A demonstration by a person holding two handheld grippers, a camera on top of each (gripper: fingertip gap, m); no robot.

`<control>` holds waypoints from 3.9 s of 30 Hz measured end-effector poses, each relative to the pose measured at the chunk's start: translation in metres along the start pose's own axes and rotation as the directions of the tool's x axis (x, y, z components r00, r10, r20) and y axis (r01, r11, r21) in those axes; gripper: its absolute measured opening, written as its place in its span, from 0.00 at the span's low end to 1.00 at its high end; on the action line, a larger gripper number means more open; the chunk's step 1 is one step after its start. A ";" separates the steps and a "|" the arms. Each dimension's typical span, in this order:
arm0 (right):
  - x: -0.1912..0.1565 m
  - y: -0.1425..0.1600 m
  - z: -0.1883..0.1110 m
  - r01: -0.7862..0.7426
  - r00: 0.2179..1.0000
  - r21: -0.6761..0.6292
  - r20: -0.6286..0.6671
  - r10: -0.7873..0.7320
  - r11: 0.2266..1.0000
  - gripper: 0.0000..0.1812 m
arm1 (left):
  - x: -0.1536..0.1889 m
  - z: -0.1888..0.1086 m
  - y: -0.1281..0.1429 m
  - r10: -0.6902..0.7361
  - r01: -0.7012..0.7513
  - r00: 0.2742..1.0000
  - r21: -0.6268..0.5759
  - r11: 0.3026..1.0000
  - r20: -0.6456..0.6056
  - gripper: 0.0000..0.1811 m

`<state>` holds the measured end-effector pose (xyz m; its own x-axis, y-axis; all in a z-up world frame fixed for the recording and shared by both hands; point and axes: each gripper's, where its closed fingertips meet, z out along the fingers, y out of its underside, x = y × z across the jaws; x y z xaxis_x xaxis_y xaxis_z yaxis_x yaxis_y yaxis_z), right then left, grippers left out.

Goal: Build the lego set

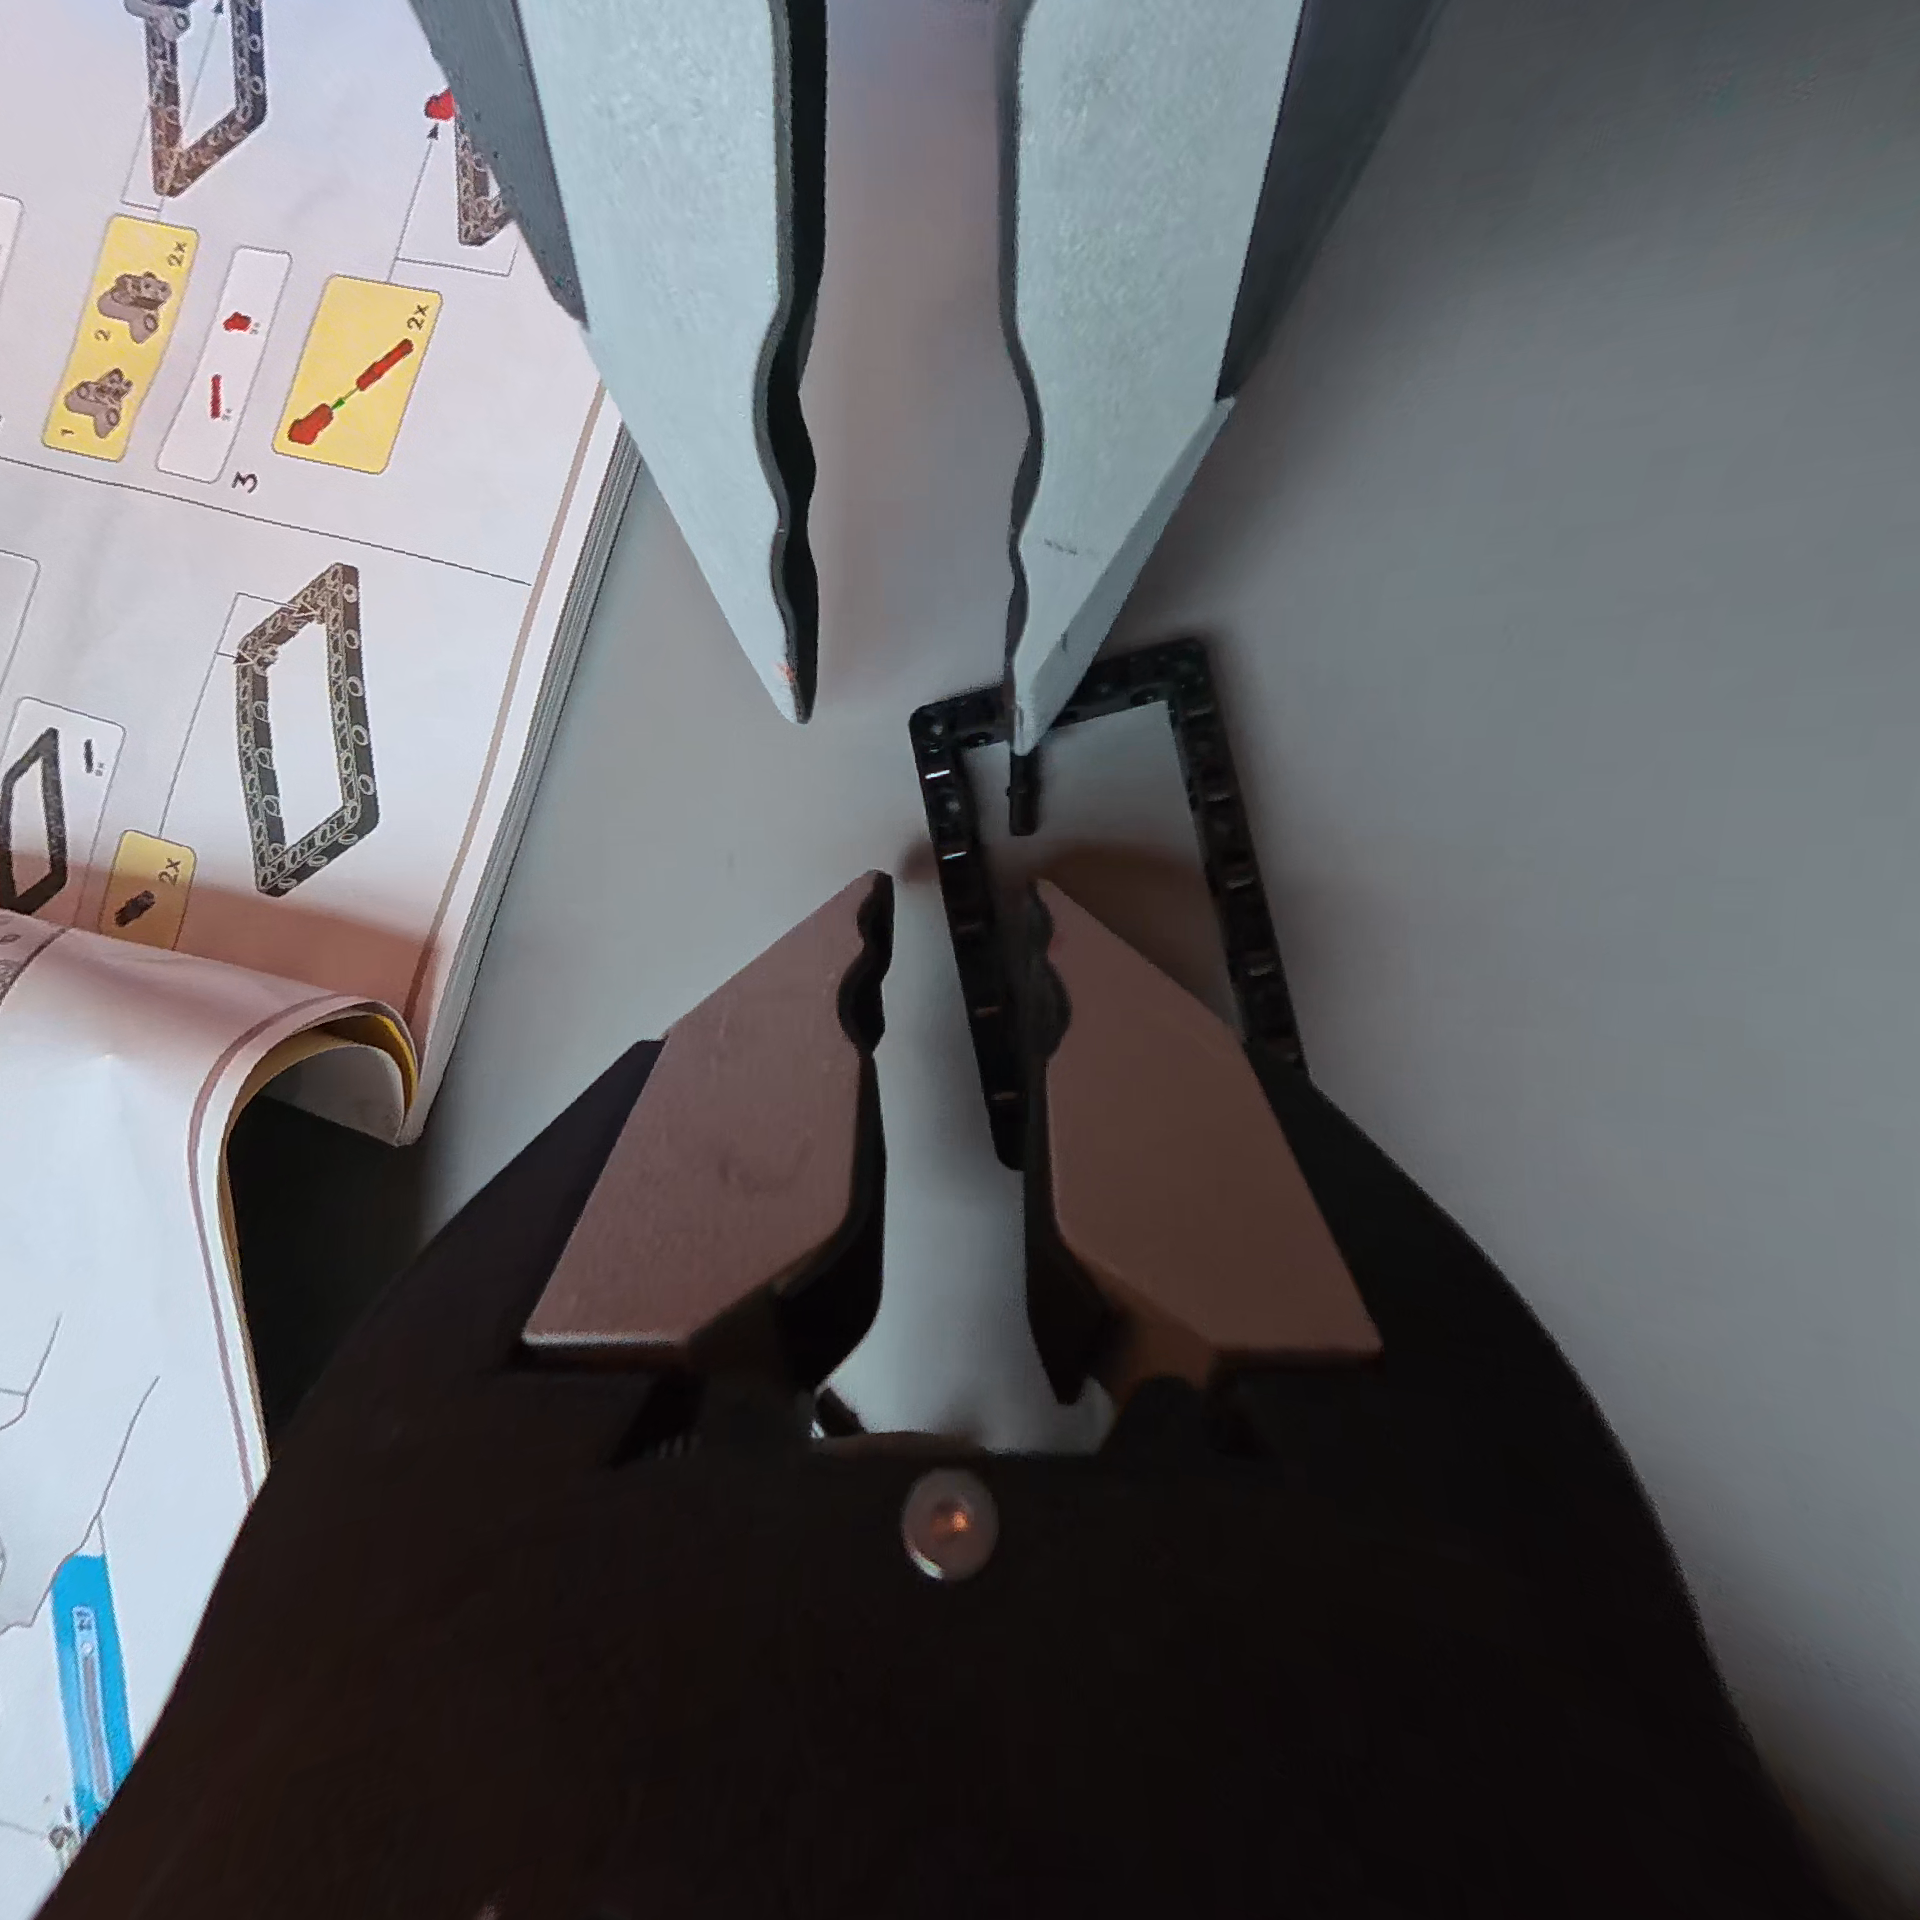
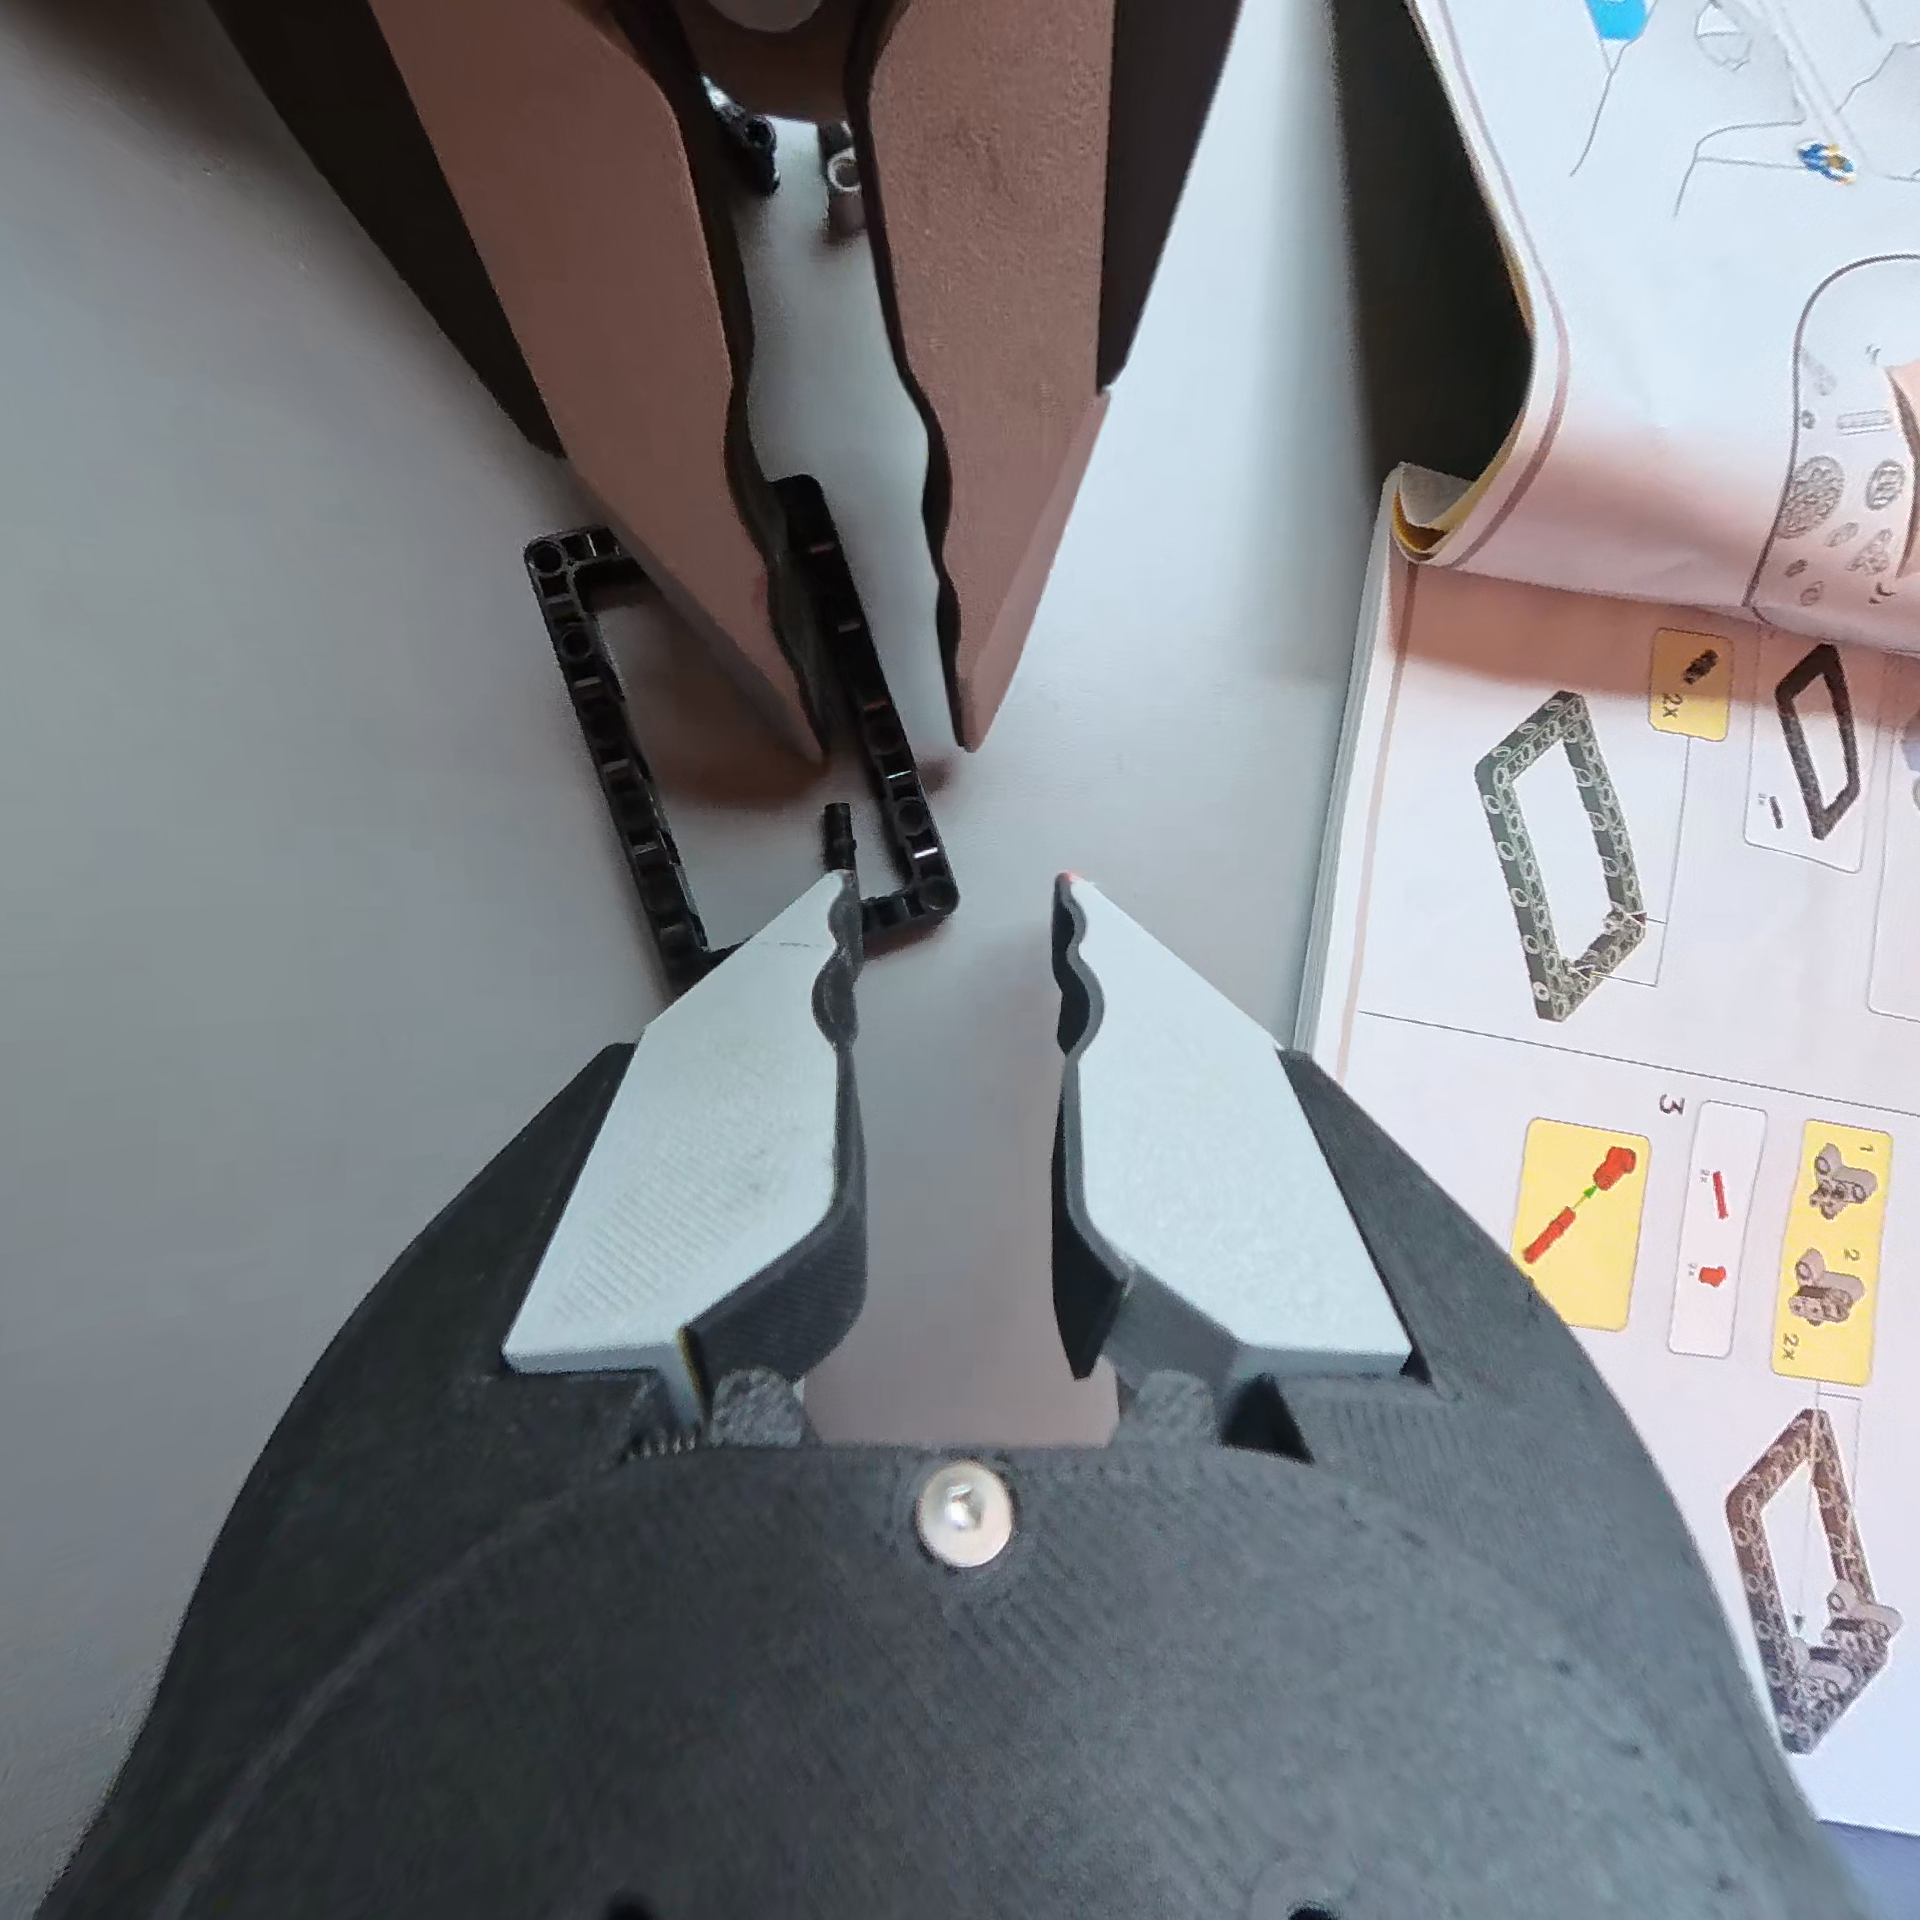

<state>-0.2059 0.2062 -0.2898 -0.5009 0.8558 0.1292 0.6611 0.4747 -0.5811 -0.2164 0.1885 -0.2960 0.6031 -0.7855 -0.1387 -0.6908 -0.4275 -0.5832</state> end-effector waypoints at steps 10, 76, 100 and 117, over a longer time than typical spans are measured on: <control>-0.006 0.000 0.004 0.007 1.000 -0.008 0.021 -0.007 1.000 0.17 | -0.005 0.004 -0.005 0.004 -0.005 0.999 0.013 1.000 0.042 0.14; -0.004 0.014 -0.007 -0.154 0.979 0.066 0.148 0.143 0.986 0.15 | -0.003 0.007 -0.013 0.021 -0.023 0.998 0.039 0.999 0.068 0.18; -0.006 0.007 -0.002 -0.155 0.981 0.098 0.137 0.141 0.983 0.15 | 0.004 0.012 -0.021 0.029 -0.033 0.998 0.067 0.997 0.053 0.16; -0.009 0.006 -0.002 -0.154 0.979 0.104 0.148 0.138 0.983 0.13 | 0.005 0.011 -0.018 -0.017 0.016 1.000 0.080 0.997 0.010 0.19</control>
<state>-0.1964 0.2016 -0.2933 -0.4822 0.8731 -0.0722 0.6682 0.3132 -0.6748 -0.1964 0.1975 -0.2947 0.6190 -0.7734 -0.1369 -0.6466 -0.4029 -0.6477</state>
